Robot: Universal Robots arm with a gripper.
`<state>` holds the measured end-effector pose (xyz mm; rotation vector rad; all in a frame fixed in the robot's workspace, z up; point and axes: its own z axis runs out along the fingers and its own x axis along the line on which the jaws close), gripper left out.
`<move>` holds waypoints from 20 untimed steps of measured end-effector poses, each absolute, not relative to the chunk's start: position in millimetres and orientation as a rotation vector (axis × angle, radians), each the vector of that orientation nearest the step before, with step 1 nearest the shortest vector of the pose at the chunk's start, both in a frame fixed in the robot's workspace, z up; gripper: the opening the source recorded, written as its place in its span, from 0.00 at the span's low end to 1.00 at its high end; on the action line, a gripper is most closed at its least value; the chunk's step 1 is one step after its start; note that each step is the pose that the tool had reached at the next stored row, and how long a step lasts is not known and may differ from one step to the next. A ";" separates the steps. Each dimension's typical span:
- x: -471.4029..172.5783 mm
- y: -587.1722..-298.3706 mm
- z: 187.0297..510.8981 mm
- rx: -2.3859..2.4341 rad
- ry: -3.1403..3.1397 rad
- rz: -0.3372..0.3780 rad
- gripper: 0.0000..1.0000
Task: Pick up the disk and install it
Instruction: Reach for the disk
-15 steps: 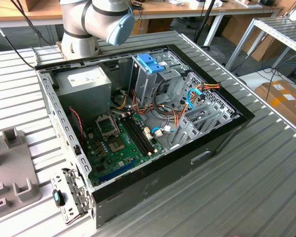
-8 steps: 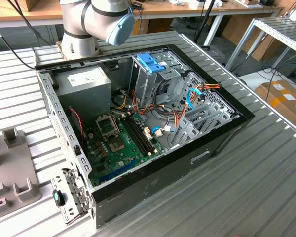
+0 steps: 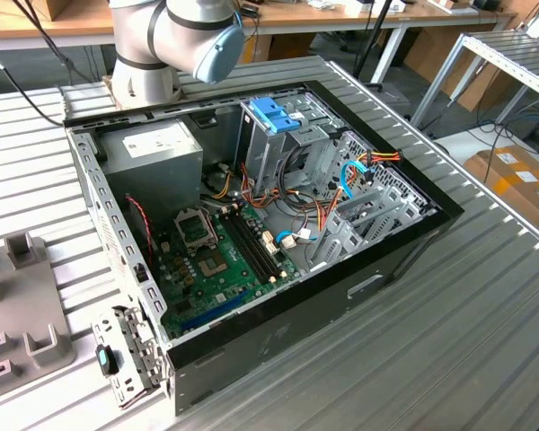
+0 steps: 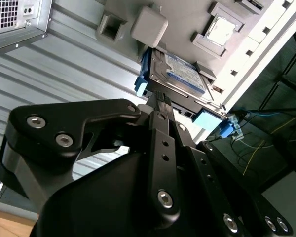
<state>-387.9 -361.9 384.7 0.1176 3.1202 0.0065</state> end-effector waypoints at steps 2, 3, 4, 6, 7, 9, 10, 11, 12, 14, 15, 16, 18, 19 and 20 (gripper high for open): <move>-387.9 -361.7 383.9 0.117 3.123 -0.016 0.11; -387.9 -361.8 384.0 0.117 3.123 -0.018 0.11; -387.9 -361.8 384.0 0.117 3.123 -0.018 0.11; -387.8 -361.6 383.5 0.113 3.123 -0.018 0.11; -388.0 -361.4 383.0 0.106 3.123 -0.018 0.11; -388.1 -361.2 382.0 0.083 3.124 -0.018 0.11; -388.1 -361.1 382.0 0.075 3.125 -0.018 0.11; -388.2 -361.1 382.0 0.072 3.125 -0.018 0.11; -388.2 -361.1 381.9 0.072 3.125 -0.019 0.11; -388.1 -361.1 381.9 0.072 3.124 -0.018 0.11; -388.1 -361.1 381.9 0.072 3.124 -0.018 0.11; -388.1 -361.1 381.9 0.072 3.125 -0.018 0.11; -388.6 -361.1 381.8 0.072 3.124 -0.018 0.11; -389.3 -361.0 381.8 0.072 3.124 -0.018 0.11; -390.1 -361.0 381.9 0.072 3.125 -0.019 0.11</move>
